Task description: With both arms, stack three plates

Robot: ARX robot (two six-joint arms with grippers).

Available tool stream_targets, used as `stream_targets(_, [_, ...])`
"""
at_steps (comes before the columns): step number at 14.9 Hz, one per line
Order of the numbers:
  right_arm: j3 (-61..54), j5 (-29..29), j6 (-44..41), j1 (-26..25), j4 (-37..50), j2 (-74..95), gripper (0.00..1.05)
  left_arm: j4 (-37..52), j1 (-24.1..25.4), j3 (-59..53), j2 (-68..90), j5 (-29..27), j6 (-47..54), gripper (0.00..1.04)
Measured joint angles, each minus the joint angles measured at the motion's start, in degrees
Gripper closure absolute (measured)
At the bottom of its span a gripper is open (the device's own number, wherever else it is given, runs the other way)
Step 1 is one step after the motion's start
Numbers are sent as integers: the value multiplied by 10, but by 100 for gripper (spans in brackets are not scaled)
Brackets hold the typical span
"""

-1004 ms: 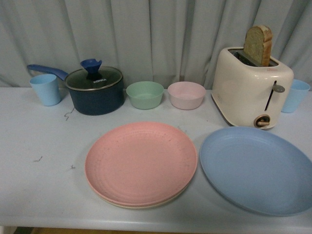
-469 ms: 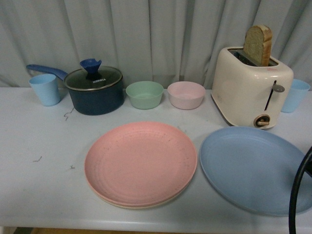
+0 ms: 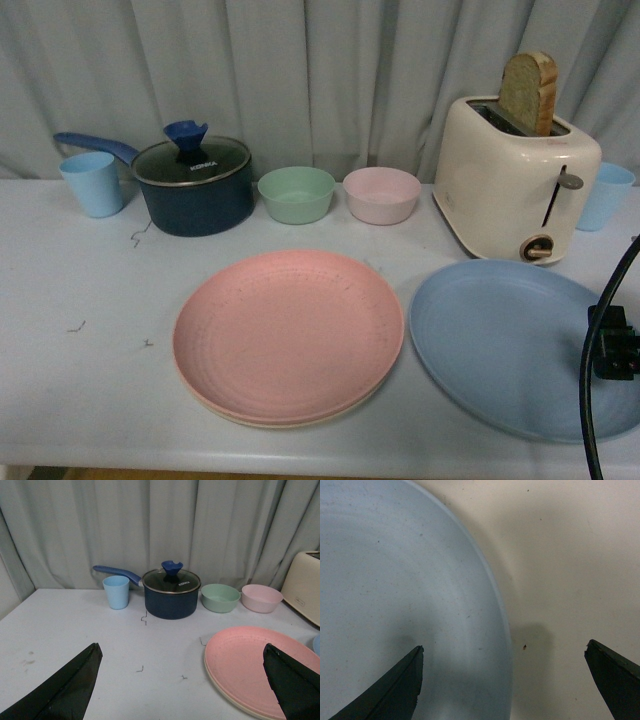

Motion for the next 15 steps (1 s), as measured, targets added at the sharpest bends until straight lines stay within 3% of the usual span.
stream_targets(1, [5, 7, -6, 3, 1, 7, 12, 0, 0, 0, 0, 0, 0, 7])
stream_targets(9, [1, -4, -2, -9, 32, 16, 94, 0, 0, 0, 0, 0, 0, 7])
stream_targets(11, [-37, -22, 17, -16, 40, -16, 101, 0, 0, 0, 0, 0, 0, 7])
stream_targets(15, [-129, -51, 38, -56, 8, -154, 102, 0, 0, 0, 0, 0, 0, 7])
